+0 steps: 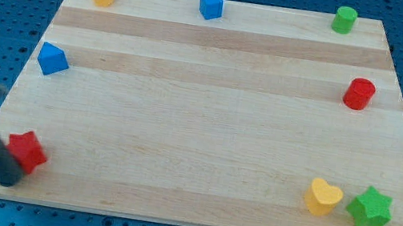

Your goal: Move the red star towards the yellow heart

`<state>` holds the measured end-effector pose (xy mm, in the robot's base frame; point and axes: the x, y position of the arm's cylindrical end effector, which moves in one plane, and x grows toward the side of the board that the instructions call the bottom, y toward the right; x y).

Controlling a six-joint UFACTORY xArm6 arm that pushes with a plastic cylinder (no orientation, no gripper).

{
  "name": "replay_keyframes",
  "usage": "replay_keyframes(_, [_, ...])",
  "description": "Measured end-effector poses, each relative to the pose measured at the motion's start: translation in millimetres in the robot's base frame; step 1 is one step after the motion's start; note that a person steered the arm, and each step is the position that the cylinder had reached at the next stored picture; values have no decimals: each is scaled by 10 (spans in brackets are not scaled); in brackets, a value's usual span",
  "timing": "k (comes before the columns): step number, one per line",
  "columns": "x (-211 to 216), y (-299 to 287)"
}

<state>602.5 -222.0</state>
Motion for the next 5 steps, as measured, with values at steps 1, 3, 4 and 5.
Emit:
replay_keyframes(1, [-109,291])
replay_keyframes(3, [-48,-732])
replay_keyframes(4, [-279,-809])
replay_keyframes(5, [-407,-350])
